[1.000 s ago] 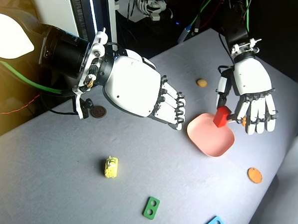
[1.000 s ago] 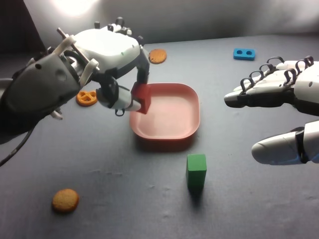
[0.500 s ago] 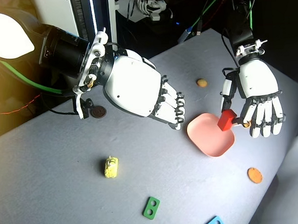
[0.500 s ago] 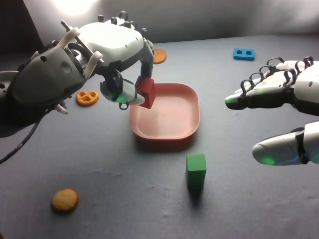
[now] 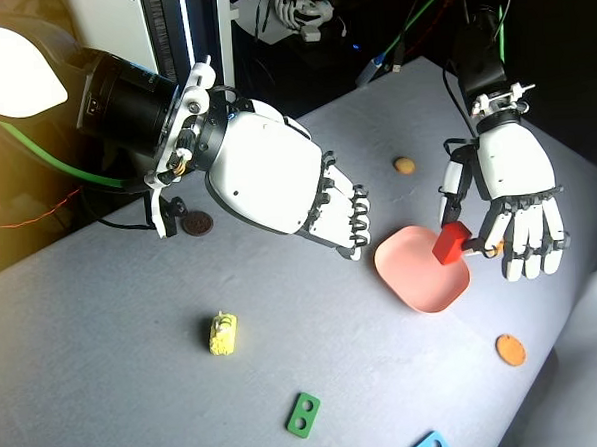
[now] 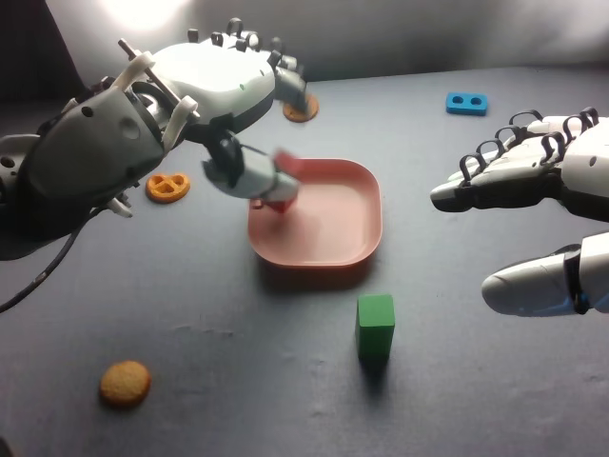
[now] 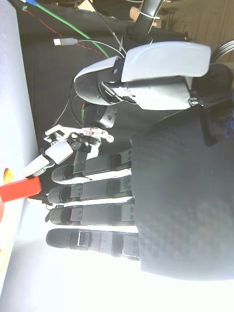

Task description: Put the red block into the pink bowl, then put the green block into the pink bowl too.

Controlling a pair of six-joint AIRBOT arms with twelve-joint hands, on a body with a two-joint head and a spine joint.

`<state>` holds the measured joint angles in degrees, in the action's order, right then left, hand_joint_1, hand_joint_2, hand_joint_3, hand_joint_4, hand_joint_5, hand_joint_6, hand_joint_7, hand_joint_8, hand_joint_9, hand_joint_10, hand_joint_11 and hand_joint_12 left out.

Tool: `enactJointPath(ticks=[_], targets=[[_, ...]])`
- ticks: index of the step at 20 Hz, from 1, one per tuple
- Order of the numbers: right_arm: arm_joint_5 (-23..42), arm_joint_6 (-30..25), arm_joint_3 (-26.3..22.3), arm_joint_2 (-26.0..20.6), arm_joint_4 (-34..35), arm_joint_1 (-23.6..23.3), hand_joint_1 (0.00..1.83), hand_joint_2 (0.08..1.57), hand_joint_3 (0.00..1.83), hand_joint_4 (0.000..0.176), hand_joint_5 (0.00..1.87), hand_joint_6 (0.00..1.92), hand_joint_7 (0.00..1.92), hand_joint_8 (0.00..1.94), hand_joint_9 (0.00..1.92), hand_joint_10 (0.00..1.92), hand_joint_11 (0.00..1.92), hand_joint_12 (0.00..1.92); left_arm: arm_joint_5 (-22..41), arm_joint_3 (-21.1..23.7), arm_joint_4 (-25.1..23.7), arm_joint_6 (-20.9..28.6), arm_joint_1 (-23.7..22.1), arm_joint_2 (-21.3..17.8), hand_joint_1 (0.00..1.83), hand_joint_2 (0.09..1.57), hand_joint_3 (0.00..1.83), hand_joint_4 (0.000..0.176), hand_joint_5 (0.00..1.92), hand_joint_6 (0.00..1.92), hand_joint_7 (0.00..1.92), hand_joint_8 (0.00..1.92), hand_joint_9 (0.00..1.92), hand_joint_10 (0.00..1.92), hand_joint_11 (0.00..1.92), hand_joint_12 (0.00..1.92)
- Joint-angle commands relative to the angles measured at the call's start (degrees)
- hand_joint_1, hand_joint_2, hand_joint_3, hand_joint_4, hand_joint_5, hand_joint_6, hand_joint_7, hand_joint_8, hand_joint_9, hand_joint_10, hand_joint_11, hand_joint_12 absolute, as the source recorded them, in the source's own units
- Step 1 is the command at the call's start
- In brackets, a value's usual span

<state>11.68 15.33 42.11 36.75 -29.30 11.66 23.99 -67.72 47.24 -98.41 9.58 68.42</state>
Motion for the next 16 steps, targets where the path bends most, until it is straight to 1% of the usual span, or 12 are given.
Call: enactJointPath(ticks=[1,2,3,4,5,6,7,10,11,12,13,16], targets=[[5.6,-0.1,-0.1,-0.5,1.1,-0.9,0.16,1.14,0.00,0.000,0.26,0.00,0.25,0.00,0.18,0.00,0.00,0.58,4.9,-0.1,-1.8,0.2,-0.4,-0.5,0.58,1.00,0.00,0.081,0.21,0.00,0.29,0.01,0.23,0.02,0.03,0.03],[5.6,-0.1,-0.1,-0.5,1.1,-0.9,0.17,1.14,0.00,0.000,0.27,0.00,0.25,0.00,0.19,0.00,0.00,0.58,4.9,-0.1,-1.8,0.3,-0.4,-0.5,0.54,1.00,0.00,0.076,0.20,0.00,0.28,0.00,0.26,0.02,0.06,0.05],[5.6,-0.1,-0.1,-0.5,1.1,-0.9,0.19,1.14,0.00,0.000,0.28,0.01,0.27,0.01,0.21,0.01,0.00,0.63,4.9,0.0,-1.8,0.3,-0.4,-0.5,0.52,1.01,0.00,0.050,0.19,0.00,0.28,0.00,0.26,0.01,0.01,0.26],[5.6,-0.1,-0.1,-0.5,1.1,-0.9,0.17,1.14,0.00,0.000,0.27,0.00,0.26,0.00,0.19,0.00,0.00,0.59,4.9,0.0,-1.8,0.3,-0.4,-0.5,0.56,0.99,0.00,0.019,0.21,0.00,0.31,0.00,0.29,0.02,0.00,0.47],[5.6,-0.1,-0.1,-0.5,1.1,-0.9,0.16,1.14,0.00,0.000,0.27,0.00,0.26,0.00,0.20,0.00,0.00,0.59,4.9,0.1,-1.8,0.4,-0.4,-0.5,0.57,0.98,0.00,0.000,0.23,0.00,0.34,0.01,0.32,0.02,0.00,0.60],[5.6,-0.1,-0.1,-0.5,1.1,-0.9,0.18,1.14,0.00,0.000,0.29,0.00,0.28,0.01,0.22,0.01,0.00,0.66,4.9,0.2,-1.8,0.4,-0.4,-0.8,0.58,0.98,0.00,0.000,0.22,0.00,0.37,0.01,0.35,0.02,0.00,0.64],[5.5,-0.1,-0.1,-0.5,1.1,-0.8,0.18,1.14,0.00,0.000,0.28,0.00,0.27,0.00,0.21,0.00,0.00,0.65,4.9,0.5,-1.7,0.4,-0.4,-1.1,0.58,1.01,0.01,0.000,0.21,0.00,0.30,0.00,0.30,0.01,0.00,0.72],[5.0,-0.1,-0.1,-0.4,1.1,-0.7,0.19,1.14,0.00,0.000,0.25,0.00,0.24,0.00,0.18,0.00,0.00,0.56,4.8,2.5,0.4,-2.2,-0.3,-3.5,0.40,1.03,0.01,0.000,0.14,0.00,0.08,0.01,0.04,0.00,0.00,0.21],[3.3,-0.1,-0.1,-0.4,1.1,-0.7,0.18,1.14,0.00,0.000,0.26,0.00,0.25,0.00,0.19,0.00,0.00,0.59,4.8,3.7,1.7,-3.7,-0.1,-4.8,0.40,1.03,0.00,0.000,0.13,0.00,0.09,0.01,0.04,0.01,0.00,0.18],[2.0,-0.1,-0.1,-0.2,1.1,-0.7,0.20,1.14,0.00,0.000,0.27,0.00,0.25,0.00,0.19,0.00,0.00,0.59,4.8,4.9,3.0,-5.2,0.2,-6.2,0.38,1.03,0.00,0.000,0.19,0.00,0.16,0.01,0.11,0.01,0.00,0.28],[1.2,0.7,0.1,0.6,1.1,-0.7,0.19,1.14,0.00,0.000,0.28,0.00,0.26,0.00,0.20,0.00,0.00,0.60,4.8,6.6,4.0,-6.5,0.7,-8.2,0.34,1.05,0.00,0.000,0.16,0.00,0.12,0.00,0.07,0.00,0.00,0.17],[-0.1,2.9,0.9,3.7,1.2,-0.7,0.14,1.14,0.00,0.000,0.26,0.00,0.24,0.00,0.18,0.00,0.00,0.56,2.4,10.3,4.3,-6.7,2.8,-13.4,0.27,1.08,0.01,0.000,0.12,0.00,0.06,0.00,0.03,0.00,0.00,0.11]])
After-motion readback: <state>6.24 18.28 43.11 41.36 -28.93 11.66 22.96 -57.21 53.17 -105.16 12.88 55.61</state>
